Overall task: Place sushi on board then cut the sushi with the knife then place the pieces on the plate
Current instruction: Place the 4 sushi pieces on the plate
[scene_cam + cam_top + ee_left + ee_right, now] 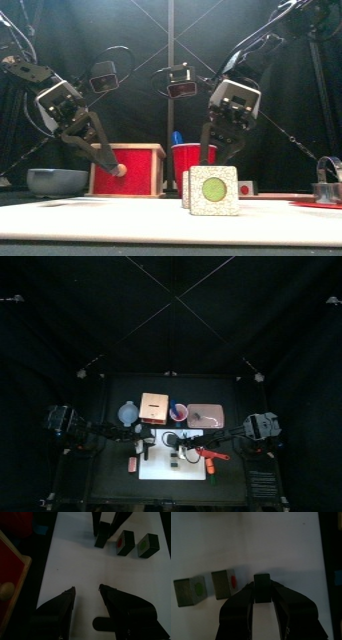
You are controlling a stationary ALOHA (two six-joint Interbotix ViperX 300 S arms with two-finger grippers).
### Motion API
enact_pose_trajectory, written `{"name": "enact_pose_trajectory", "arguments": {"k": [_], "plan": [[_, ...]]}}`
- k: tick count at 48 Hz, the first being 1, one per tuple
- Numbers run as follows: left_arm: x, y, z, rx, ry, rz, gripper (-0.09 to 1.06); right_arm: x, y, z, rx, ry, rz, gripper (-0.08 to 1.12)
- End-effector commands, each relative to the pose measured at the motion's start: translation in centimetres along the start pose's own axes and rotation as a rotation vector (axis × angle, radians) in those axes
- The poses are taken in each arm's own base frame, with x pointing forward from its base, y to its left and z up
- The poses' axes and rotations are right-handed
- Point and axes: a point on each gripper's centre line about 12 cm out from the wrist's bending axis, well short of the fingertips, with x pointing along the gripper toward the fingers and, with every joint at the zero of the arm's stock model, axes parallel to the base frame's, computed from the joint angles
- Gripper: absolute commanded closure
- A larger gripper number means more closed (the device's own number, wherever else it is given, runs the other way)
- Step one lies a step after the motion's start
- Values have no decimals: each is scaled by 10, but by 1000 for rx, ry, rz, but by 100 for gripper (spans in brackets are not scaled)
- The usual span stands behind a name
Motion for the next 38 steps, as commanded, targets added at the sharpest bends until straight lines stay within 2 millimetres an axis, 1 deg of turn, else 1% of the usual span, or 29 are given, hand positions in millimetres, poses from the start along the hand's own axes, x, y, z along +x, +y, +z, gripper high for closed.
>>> {"name": "enact_pose_trajectory", "arguments": {"k": [1, 5, 16, 21, 27, 32, 38], "plan": [[0, -1, 6, -2, -19, -3, 15, -36, -23, 6, 57, -37, -33, 53], [0, -1, 6, -4, -20, -1, 15, -49, -43, -2, 107, -24, -67, 53], [0, -1, 6, -4, -20, -1, 15, -73, -95, -32, 245, -6, -151, 53], [0, -1, 6, -3, -20, -1, 15, -83, -117, -41, 298, -18, -193, 53], [0, 1, 6, -6, -20, 2, 15, -95, -139, -45, 364, -47, -236, 53], [0, 1, 7, -7, -20, 3, 15, -97, -153, -52, 412, -40, -261, 53], [0, 1, 7, -9, -20, 4, 15, -82, -163, -67, 430, 19, -281, 53]]}}
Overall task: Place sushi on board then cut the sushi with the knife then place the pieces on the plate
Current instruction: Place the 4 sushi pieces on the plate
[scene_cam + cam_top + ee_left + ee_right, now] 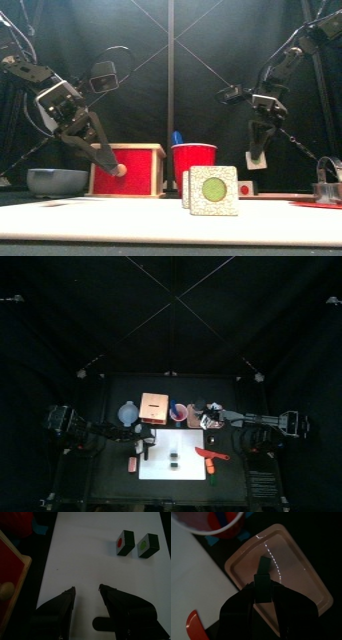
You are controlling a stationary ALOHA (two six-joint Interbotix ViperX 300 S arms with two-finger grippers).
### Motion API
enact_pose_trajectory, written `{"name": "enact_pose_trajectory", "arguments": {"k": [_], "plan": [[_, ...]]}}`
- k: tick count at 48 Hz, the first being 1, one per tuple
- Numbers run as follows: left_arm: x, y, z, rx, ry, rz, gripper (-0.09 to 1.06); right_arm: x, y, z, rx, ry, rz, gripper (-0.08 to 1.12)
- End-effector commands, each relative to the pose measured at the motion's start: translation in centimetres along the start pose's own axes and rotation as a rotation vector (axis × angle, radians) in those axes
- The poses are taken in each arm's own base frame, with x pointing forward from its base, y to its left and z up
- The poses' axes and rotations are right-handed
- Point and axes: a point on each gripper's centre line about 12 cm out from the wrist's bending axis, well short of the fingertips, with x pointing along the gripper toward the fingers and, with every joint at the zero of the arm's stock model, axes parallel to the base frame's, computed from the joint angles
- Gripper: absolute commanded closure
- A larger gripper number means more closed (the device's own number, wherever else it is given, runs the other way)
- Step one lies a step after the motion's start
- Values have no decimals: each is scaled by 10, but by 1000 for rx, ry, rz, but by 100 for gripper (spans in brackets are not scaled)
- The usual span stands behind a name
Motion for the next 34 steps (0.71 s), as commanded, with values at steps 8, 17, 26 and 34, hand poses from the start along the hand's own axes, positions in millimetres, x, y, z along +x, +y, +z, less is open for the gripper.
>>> {"name": "enact_pose_trajectory", "arguments": {"k": [8, 17, 26, 34], "plan": [[0, 1, 6, -10, -18, 3, 15, 29, -8, -14, -7, 46, -18, 53], [0, 1, 4, -22, -1, 4, 15, 43, -3, -10, 4, 15, 16, 53], [0, 1, 1, -44, 16, 9, 15, 47, -6, -9, 16, 25, 10, 47], [0, 1, 1, -44, 16, 9, 15, 46, -8, -9, 21, 26, 6, 35]]}}
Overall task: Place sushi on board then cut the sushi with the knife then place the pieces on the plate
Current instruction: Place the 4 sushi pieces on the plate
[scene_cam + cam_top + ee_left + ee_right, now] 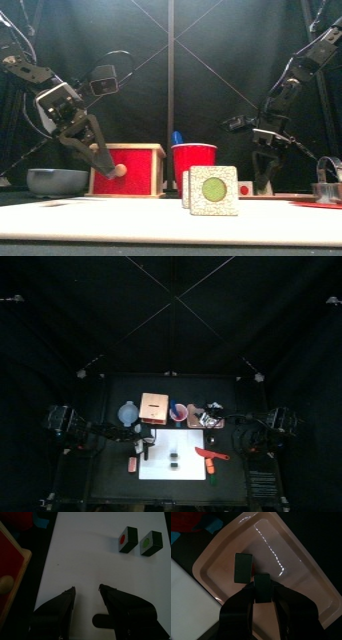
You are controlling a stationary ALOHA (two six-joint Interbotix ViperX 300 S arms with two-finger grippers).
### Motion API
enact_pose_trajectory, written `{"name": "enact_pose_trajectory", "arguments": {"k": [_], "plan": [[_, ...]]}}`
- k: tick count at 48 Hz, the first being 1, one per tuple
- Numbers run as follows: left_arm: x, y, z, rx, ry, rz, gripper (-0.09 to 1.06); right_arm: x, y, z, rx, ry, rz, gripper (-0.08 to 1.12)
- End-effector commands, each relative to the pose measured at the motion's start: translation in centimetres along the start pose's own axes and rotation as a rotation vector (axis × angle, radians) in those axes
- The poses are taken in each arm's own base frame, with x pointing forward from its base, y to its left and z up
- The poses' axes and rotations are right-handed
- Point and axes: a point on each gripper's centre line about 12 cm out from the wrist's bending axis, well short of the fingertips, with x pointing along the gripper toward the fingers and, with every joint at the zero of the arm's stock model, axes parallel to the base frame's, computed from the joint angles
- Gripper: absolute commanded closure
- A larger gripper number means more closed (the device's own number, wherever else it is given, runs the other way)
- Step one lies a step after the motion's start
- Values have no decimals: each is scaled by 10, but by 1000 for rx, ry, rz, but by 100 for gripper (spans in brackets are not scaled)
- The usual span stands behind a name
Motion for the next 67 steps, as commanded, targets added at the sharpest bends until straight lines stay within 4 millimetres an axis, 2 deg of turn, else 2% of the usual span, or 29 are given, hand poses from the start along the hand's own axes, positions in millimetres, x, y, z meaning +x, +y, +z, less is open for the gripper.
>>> {"name": "enact_pose_trajectory", "arguments": {"k": [1, 6, 14, 24, 26, 30, 40, 48, 60, 67], "plan": [[0, 0, 5, -3, -17, 0, 15, -7, -1, 9, 9, -30, 2, 34], [0, 0, 5, -4, -17, 1, 15, -15, -1, 12, 12, -30, -5, 31], [0, -2, 6, -3, -18, -4, 15, -39, 1, 17, 4, -32, -20, 31], [0, -2, 6, -3, -19, -5, 15, -70, 23, 23, -18, -96, 45, 31], [0, -3, 7, -3, -22, -6, 15, -76, 31, 24, -19, -114, 76, 31], [0, -3, 8, -2, -25, -8, 15, -83, 58, 22, -40, -144, 170, 31], [0, -3, 8, -3, -23, -7, 15, -92, 136, 6, -204, -228, 386, 30], [0, -3, 8, -3, -23, -7, 15, -96, 180, -6, -286, -286, 514, 30], [0, -3, 9, -4, -26, -8, 15, -81, 220, -9, -350, -288, 565, 29], [0, -3, 8, -3, -25, -7, 15, -64, 233, -9, -377, -264, 548, 21]]}}
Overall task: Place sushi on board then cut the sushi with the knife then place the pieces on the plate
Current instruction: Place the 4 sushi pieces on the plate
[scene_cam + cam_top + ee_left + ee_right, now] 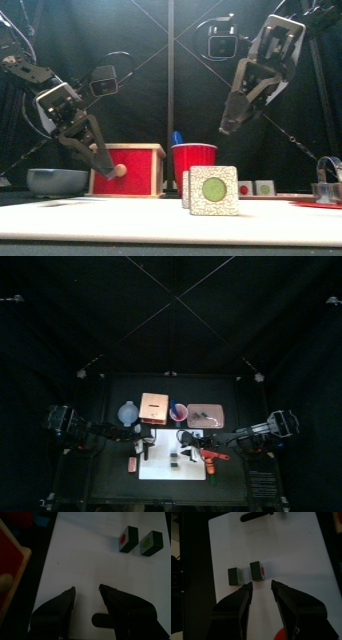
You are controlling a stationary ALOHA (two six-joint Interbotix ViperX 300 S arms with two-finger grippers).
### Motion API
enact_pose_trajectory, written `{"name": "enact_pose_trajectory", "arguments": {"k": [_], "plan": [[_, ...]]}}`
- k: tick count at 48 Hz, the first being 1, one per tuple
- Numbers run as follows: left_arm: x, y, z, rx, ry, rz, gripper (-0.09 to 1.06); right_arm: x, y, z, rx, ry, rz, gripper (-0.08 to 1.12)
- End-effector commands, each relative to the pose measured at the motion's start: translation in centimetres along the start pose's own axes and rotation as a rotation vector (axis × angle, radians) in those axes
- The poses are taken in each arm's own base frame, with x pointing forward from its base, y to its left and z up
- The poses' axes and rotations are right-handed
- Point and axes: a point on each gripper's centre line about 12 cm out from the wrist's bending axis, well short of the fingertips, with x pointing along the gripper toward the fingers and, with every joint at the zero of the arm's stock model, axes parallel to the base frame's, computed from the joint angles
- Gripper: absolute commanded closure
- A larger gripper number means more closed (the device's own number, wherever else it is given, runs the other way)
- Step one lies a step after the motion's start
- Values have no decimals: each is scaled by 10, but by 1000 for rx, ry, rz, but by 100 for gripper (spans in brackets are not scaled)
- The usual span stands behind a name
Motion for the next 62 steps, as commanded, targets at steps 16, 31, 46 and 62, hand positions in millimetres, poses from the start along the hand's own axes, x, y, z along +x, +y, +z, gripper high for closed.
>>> {"name": "enact_pose_trajectory", "arguments": {"k": [16, 31, 46, 62], "plan": [[0, -2, 6, 0, -19, -4, 15, 37, 7, 12, -56, 14, -5, 13], [-1, -1, 3, -1, -12, -2, 15, 61, 6, 10, -80, 52, -24, 22], [-1, -1, 2, -1, -9, -1, 15, 47, 1, 13, -67, 75, -52, 44], [-1, -1, 2, 2, -10, -2, 15, -31, -58, 21, 62, 84, -197, 44]]}}
